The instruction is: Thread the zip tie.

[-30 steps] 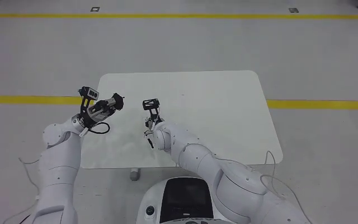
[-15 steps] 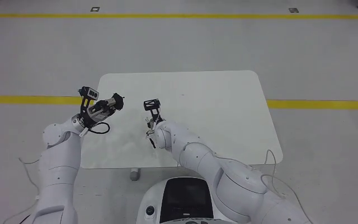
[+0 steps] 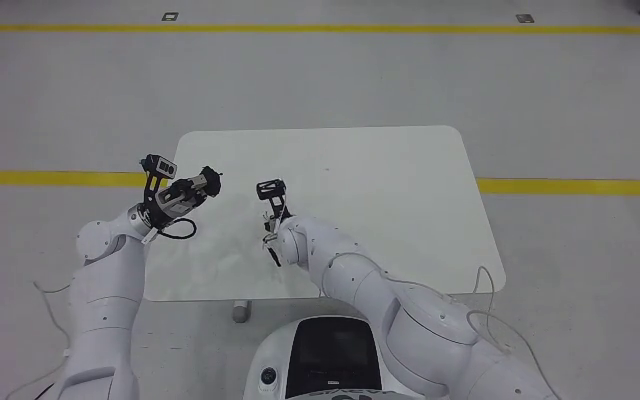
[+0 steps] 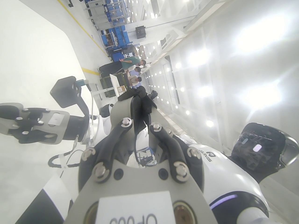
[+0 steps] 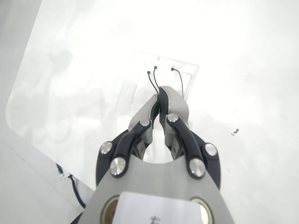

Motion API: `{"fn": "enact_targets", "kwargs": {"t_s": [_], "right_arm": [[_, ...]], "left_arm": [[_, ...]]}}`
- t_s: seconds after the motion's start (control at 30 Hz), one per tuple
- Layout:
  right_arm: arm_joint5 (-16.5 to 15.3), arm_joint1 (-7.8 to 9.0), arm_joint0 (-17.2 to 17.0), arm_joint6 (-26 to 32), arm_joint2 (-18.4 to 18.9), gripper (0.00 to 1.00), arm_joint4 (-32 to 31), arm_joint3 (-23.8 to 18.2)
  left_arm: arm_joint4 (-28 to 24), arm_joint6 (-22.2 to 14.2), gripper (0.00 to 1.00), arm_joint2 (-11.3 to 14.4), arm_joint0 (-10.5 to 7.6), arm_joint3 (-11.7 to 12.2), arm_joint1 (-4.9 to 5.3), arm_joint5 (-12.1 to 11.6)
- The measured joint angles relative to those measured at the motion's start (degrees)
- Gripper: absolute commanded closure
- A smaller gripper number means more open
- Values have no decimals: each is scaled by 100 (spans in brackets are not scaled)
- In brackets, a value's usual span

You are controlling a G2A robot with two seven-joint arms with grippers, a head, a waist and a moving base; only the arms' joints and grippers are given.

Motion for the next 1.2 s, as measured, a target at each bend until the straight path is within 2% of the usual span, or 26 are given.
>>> {"fn": "enact_targets", "kwargs": {"t_s": [0.9,1.2], "right_arm": [[-337,-7,201,1344,193,100,-234,208],[-351,-14,202,1467,241,100,-370,105]], "left_arm": [[0,0,100,0,0,0,0,0],[0,0,100,0,0,0,0,0]]}}
